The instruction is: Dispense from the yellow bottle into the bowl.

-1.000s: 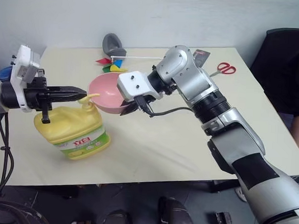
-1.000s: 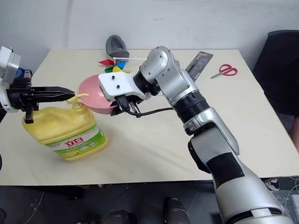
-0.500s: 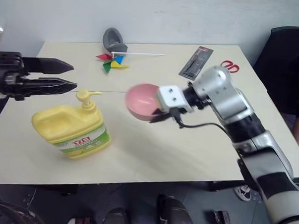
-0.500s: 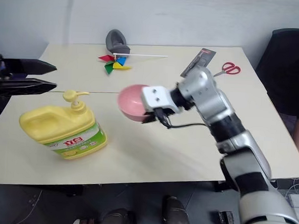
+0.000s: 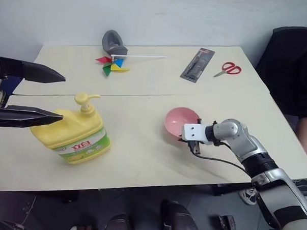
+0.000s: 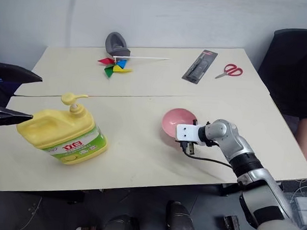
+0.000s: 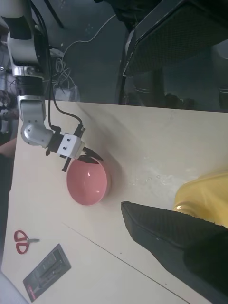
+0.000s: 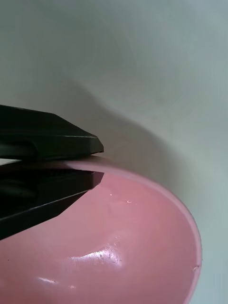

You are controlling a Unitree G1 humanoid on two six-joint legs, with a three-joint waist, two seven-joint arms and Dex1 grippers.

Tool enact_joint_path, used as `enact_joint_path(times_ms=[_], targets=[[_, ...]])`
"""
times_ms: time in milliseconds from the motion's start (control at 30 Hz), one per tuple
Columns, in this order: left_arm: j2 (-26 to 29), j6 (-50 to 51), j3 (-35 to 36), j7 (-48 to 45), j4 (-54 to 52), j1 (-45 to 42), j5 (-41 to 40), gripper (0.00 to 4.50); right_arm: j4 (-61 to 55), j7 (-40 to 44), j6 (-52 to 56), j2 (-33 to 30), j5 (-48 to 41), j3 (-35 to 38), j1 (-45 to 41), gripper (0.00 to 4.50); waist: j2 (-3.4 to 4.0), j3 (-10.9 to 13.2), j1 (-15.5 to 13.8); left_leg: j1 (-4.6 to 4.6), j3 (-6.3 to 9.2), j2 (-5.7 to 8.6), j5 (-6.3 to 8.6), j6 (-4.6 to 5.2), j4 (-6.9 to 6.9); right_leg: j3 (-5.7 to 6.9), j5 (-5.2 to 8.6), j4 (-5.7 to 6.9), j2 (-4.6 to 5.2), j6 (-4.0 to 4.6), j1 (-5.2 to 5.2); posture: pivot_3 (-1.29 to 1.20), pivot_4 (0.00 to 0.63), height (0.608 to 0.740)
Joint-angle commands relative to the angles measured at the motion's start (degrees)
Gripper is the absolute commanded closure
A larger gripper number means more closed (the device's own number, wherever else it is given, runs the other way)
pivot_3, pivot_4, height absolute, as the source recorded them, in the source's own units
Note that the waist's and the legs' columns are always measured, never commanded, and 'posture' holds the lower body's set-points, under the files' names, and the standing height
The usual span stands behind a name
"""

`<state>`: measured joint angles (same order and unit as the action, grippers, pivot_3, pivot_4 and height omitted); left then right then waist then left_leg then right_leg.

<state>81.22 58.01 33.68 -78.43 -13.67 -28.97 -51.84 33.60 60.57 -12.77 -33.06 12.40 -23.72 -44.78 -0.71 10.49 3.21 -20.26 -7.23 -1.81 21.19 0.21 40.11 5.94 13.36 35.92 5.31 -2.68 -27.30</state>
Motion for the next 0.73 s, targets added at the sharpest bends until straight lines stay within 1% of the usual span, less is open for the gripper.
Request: enact_joint_path(times_ms=[33, 100, 200, 300, 333, 367, 433, 533, 600, 733], targets=[[0.06, -0.96, 2.55, -0.40, -0.89, 1.42, -0.06, 0.00, 1.88, -0.71, -0.87, 0.17, 0.00, 1.34, -0.44, 3.26, 0.01, 0.00, -0.02, -0.03, 0.00, 0.00, 0.00, 0.00, 0.00, 0.00, 0.00, 0.02, 0.01, 0.00, -0.03, 0.00, 0.150, 0.740], [-0.30, -1.76, 3.68, -1.20, -1.28, 3.86, 1.34, 0.00, 0.41, 0.25, -0.13, -0.99, -1.48, 3.00, -0.54, 2.60, 0.01, 0.00, -0.04, -0.06, 0.01, 0.00, 0.00, 0.01, 0.00, -0.01, 0.00, 0.01, 0.00, 0.00, -0.04, 0.00, 0.150, 0.740], [-0.94, -3.34, 6.74, -2.87, -1.14, 8.84, 4.40, 0.00, -8.25, 7.79, 9.44, -5.61, -9.84, 8.91, -0.28, 1.61, 0.08, 0.05, -0.18, -0.14, 0.03, -0.02, -0.01, 0.02, 0.00, 0.01, 0.00, 0.00, 0.02, 0.00, -0.10, 0.00, 0.150, 0.740], [-1.76, -3.61, 11.62, -3.88, 0.29, 12.97, 7.40, 0.00, -17.16, 17.77, 24.02, -13.67, -20.57, 15.88, 0.10, 0.57, 0.18, 0.18, -0.78, -0.23, 0.11, -0.07, 0.00, 0.05, 0.02, 0.07, 0.00, -0.06, 0.01, -0.01, -0.12, 0.00, 0.150, 0.740], [-2.71, -5.94, 14.12, -4.55, 1.09, 15.54, 10.52, 0.00, -18.86, 21.04, 27.63, -17.13, -23.97, 18.45, -0.22, 0.21, 0.18, 0.18, -1.13, -0.24, 0.13, -0.07, 0.01, 0.07, 0.03, 0.07, 0.00, -0.07, 0.01, -0.01, -0.12, 0.00, 0.150, 0.740], [-3.56, -8.04, 16.44, -5.10, 2.06, 18.26, 13.74, 0.00, -19.50, 23.20, 31.22, -19.98, -26.27, 20.46, -0.91, 0.03, 0.20, 0.19, -1.40, -0.21, 0.16, -0.06, 0.02, 0.08, 0.02, 0.13, 0.00, -0.15, -0.04, 0.00, -0.06, 0.00, 0.150, 0.740], [-4.61, -10.60, 19.87, -6.14, 3.48, 22.30, 17.51, 0.00, -19.87, 25.48, 35.70, -23.67, -28.88, 22.71, -1.84, 0.03, 0.22, 0.20, -1.56, -0.13, 0.09, -0.04, 0.05, 0.09, -0.03, 0.25, 0.01, -0.33, -0.09, 0.01, -0.06, 0.00, 0.150, 0.740], [-5.23, -9.26, 26.63, -8.17, 6.15, 26.75, 20.13, 0.00, -14.97, 31.05, 37.01, -31.04, -31.17, 24.60, -3.27, 0.03, 0.16, 0.22, -1.43, -0.02, -0.10, -0.04, 0.07, 0.07, -0.02, 0.28, 0.02, -0.30, -0.20, 0.03, -0.07, 0.00, 0.150, 0.740], [-5.13, -7.99, 29.76, -9.43, 7.36, 28.41, 20.66, 0.00, -13.50, 31.93, 37.63, -34.27, -33.65, 24.04, -3.61, 0.03, 0.16, 0.23, -1.45, 0.01, -0.15, -0.08, 0.09, 0.07, -0.02, 0.25, 0.02, -0.29, -0.19, 0.04, -0.10, 0.00, 0.150, 0.740], [-5.33, -7.11, 32.87, -9.57, 7.77, 30.46, 20.87, 0.00, -11.58, 31.93, 37.81, -37.24, -35.76, 22.47, -4.28, 0.03, 0.16, 0.23, -1.35, 0.10, -0.37, -0.22, 0.12, 0.14, -0.06, 0.19, 0.02, -0.22, 0.02, 0.03, -0.15, 0.00, 0.150, 0.740]])
